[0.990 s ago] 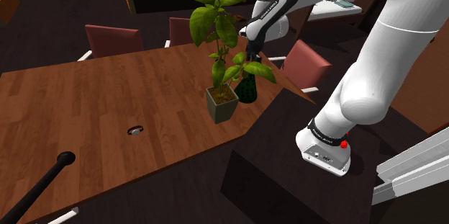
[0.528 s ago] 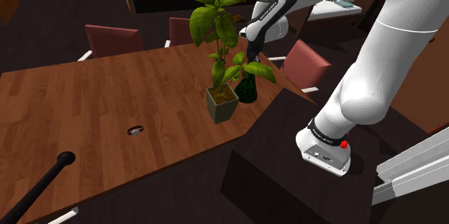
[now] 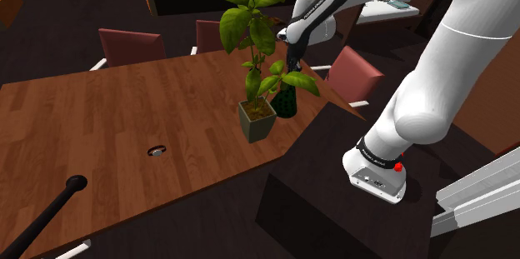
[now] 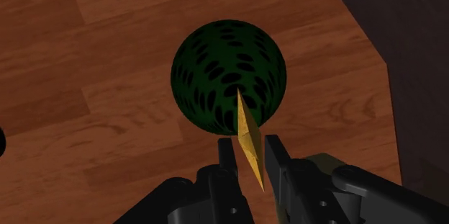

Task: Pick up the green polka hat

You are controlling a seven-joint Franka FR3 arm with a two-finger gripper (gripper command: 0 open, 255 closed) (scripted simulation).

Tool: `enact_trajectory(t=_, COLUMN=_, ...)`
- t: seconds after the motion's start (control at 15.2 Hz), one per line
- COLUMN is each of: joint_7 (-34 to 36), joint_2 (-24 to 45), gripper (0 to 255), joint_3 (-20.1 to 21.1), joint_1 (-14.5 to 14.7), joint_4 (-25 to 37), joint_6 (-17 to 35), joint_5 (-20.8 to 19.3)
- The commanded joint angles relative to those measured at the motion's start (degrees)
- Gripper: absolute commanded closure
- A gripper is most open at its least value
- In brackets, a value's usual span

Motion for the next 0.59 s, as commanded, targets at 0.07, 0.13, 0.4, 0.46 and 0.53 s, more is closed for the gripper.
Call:
enact_trajectory(t=0.07, joint_7=1.29, joint_2=-2.45, gripper=255, joint_3=-0.53, joint_1=0.29, joint_4=0.23, joint_6=-2.37, joint_5=-1.92)
enact_trajectory(t=0.13, joint_7=1.68, joint_2=-3.22, gripper=255, joint_3=-0.65, joint_1=0.36, joint_4=0.34, joint_6=-3.17, joint_5=-2.5)
enact_trajectory(t=0.4, joint_7=3.07, joint_2=-6.17, gripper=255, joint_3=-0.9, joint_1=0.47, joint_4=0.93, joint_6=-6.43, joint_5=-4.55)
enact_trajectory(t=0.46, joint_7=3.37, joint_2=-6.88, gripper=255, joint_3=-0.92, joint_1=0.48, joint_4=1.12, joint_6=-7.26, joint_5=-5.01)
enact_trajectory(t=0.53, joint_7=3.66, joint_2=-7.57, gripper=255, joint_3=-0.93, joint_1=0.49, joint_4=1.32, joint_6=-8.09, joint_5=-5.44)
